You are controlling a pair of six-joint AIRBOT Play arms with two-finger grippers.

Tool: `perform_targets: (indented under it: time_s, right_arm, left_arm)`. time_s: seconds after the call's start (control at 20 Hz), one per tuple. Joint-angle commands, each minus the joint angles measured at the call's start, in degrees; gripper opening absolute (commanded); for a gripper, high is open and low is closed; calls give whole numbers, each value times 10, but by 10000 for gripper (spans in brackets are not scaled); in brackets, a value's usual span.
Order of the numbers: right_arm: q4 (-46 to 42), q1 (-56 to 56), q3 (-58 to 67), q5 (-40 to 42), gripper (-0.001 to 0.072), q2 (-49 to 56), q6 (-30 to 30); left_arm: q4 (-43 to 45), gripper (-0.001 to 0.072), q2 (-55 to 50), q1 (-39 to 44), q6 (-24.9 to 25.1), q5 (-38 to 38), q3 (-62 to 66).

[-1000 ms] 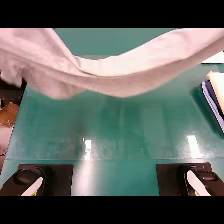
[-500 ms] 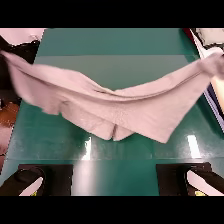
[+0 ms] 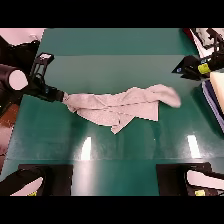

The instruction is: Fold the shirts.

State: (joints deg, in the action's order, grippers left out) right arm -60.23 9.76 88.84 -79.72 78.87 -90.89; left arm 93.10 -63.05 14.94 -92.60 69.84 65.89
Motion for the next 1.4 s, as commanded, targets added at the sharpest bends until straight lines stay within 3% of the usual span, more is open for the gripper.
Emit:
perform_targets:
  time_s: [0.0, 0.1, 0.2, 0.25, 0.45, 0.7, 1.15, 1.2, 1.3, 1.35]
  right_arm:
    - [30, 29, 12, 10, 572, 12, 50]
    - [31, 57, -32, -26, 568, -20, 56]
    - [32, 69, -116, -41, 402, -54, 72]
    - [31, 69, -174, -28, 386, -74, 79]
    - [37, 48, -365, 88, 385, -115, 79]
    - [37, -17, -454, 187, 385, -113, 79]
    - [96, -35, -461, 177, 369, -34, 85]
    - [95, -43, -461, 183, 292, -33, 86]
    - [96, -58, -461, 198, 12, -41, 96]
    - [97, -61, -458, 200, 13, -52, 100]
  left_arm:
    - [-5, 26, -13, 0, 0, -5, -10]
    - [-7, 27, -13, 0, 0, -2, -10]
    - [-16, 27, -13, 0, 0, -4, -10]
    - [-23, 27, -13, 0, 0, -4, -10]
    - [-47, 27, -13, 0, -1, -20, -10]
    - [-66, 27, -13, 0, -2, -21, -10]
    - [-68, 27, -13, 0, -5, -18, -10]
    - [-68, 27, -13, 0, -5, -18, -10]
    - [-69, 26, -13, 0, -18, -19, -9]
    - [-69, 27, -13, 0, -20, -19, -2]
